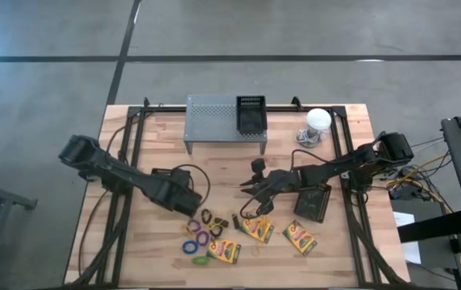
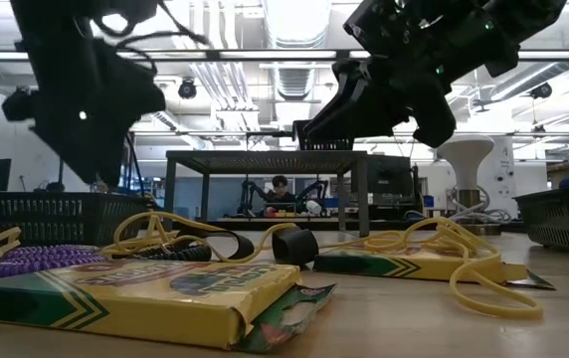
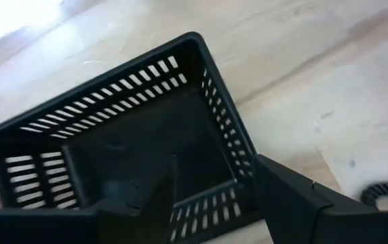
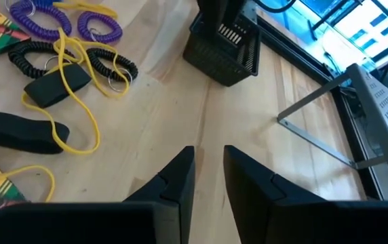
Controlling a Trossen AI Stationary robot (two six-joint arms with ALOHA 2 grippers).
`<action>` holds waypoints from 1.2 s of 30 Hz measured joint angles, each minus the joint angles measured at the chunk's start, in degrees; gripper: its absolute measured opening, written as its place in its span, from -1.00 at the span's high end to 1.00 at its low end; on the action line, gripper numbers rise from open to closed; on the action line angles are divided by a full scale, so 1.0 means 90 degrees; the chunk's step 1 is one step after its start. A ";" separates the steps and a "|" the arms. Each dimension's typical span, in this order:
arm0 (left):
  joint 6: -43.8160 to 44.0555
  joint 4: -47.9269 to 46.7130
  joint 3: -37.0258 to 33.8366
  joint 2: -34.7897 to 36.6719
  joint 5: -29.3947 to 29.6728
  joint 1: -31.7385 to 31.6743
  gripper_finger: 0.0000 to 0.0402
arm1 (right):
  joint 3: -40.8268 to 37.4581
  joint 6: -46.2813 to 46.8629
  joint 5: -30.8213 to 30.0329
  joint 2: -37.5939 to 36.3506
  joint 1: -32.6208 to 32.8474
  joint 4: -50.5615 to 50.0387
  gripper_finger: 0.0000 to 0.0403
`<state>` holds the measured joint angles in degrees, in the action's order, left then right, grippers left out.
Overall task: Pick & Place Office Desk Supplies
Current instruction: Put the black basket on the shelf
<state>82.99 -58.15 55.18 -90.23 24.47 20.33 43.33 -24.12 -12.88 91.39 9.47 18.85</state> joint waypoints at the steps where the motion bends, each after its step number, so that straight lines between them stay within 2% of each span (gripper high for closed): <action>1: 0.0001 0.0164 -0.0124 0.0042 0.0012 -0.0052 0.01 | 0.0000 0.0001 0.0000 0.0000 0.0000 0.0015 0.64; 8: -0.0058 0.1219 -0.0643 0.0146 0.0136 -0.0315 0.03 | -0.0007 0.0017 -0.0002 0.0000 0.0000 0.0125 0.63; 20: -0.0177 0.1035 -0.0492 0.0652 0.0189 -0.0317 0.08 | -0.0045 0.0096 -0.0002 0.0000 0.0000 0.0146 0.66; 31: -0.0043 0.1997 -0.1239 0.0629 0.0333 -0.0476 -0.04 | -0.0056 0.0131 -0.0005 0.0000 0.0000 0.0173 0.66; 36: -0.0073 0.2476 -0.1491 0.0629 0.0176 -0.0573 0.01 | -0.0056 0.0117 -0.0005 0.0000 0.0000 0.0175 0.66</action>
<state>82.34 -35.87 41.77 -84.58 26.05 15.17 42.83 -23.07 -12.93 91.39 9.47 20.43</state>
